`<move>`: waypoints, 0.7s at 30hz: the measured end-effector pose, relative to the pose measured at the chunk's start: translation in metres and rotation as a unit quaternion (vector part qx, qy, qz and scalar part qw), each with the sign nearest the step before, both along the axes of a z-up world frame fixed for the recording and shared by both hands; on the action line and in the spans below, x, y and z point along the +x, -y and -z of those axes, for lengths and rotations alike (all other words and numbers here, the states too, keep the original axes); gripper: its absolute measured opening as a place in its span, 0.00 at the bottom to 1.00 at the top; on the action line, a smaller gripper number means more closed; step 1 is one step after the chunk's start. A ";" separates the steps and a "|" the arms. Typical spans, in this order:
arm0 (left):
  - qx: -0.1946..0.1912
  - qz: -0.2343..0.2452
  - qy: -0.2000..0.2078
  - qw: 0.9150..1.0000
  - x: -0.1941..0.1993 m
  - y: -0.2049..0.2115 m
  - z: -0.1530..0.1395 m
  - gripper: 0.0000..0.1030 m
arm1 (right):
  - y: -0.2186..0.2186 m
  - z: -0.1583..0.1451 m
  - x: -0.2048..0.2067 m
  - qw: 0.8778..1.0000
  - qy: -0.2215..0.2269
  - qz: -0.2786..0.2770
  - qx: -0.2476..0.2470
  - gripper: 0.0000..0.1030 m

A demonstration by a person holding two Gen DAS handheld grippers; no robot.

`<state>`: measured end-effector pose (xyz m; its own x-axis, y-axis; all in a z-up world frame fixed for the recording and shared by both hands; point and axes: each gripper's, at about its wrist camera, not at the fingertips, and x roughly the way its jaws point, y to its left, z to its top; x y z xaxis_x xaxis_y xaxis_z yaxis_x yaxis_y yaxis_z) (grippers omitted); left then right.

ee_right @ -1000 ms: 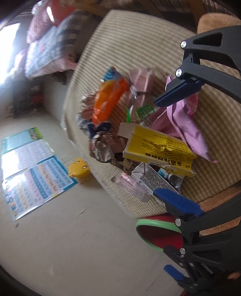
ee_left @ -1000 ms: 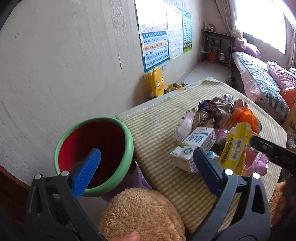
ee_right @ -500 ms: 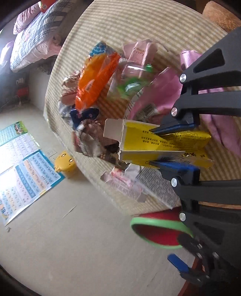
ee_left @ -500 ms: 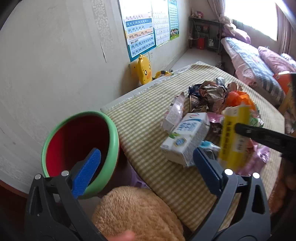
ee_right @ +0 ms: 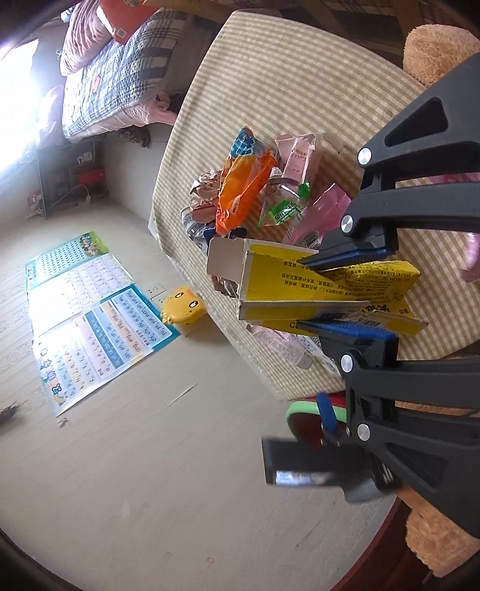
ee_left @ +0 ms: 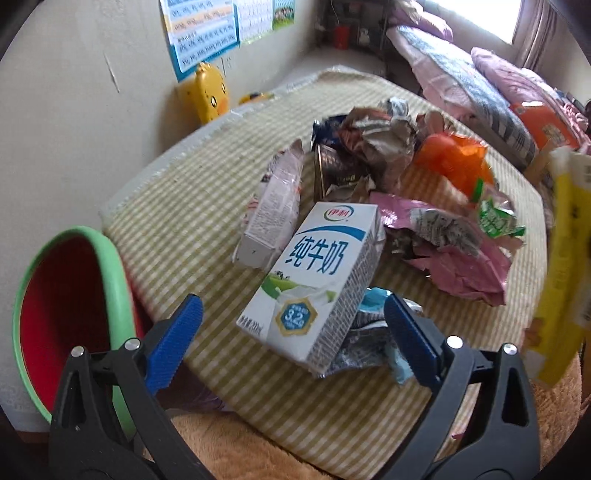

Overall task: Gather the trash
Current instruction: 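Grasp the white milk carton with the left tool while the right tool holds the yellow box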

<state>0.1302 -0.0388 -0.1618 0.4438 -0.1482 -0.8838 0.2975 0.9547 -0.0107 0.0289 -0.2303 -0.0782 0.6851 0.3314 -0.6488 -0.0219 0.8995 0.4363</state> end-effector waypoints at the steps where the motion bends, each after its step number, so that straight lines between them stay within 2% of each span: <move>1: -0.001 0.004 -0.006 1.000 0.003 0.001 0.003 0.93 | 0.000 0.002 -0.001 1.000 -0.001 0.000 0.002 0.25; 4: -0.003 0.013 -0.023 1.000 0.009 0.005 0.010 0.93 | 0.002 0.004 -0.002 1.000 -0.005 -0.002 0.011 0.25; 6: -0.001 0.015 -0.030 0.999 0.012 0.006 0.015 0.88 | 0.004 0.004 -0.001 1.000 -0.004 -0.003 0.012 0.25; 8: 0.002 0.015 -0.034 0.999 0.013 0.008 0.018 0.73 | 0.004 0.003 -0.002 1.000 -0.001 -0.004 0.011 0.25; 10: 0.001 0.015 -0.036 0.999 0.013 0.008 0.017 0.70 | 0.004 0.001 -0.003 1.000 0.002 -0.004 0.010 0.25; 14: 0.005 0.016 -0.022 1.000 0.008 0.010 0.011 0.61 | 0.002 -0.001 -0.004 1.000 0.005 -0.004 0.009 0.25; 19: -0.021 -0.003 0.008 1.000 -0.011 0.005 -0.013 0.56 | -0.002 -0.010 -0.009 1.000 0.016 -0.007 0.001 0.25; 20: -0.029 -0.006 0.017 0.999 -0.016 0.003 -0.020 0.28 | -0.004 -0.012 -0.010 1.000 0.019 -0.008 -0.002 0.25; 21: -0.030 -0.012 0.024 0.999 -0.020 0.001 -0.026 0.13 | -0.006 -0.015 -0.012 1.000 0.023 -0.009 -0.005 0.25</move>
<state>0.1099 -0.0395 -0.1356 0.4891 -0.1890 -0.8515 0.2765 0.9595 -0.0542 0.0173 -0.2248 -0.0633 0.7089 0.3377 -0.6192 -0.0583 0.9030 0.4257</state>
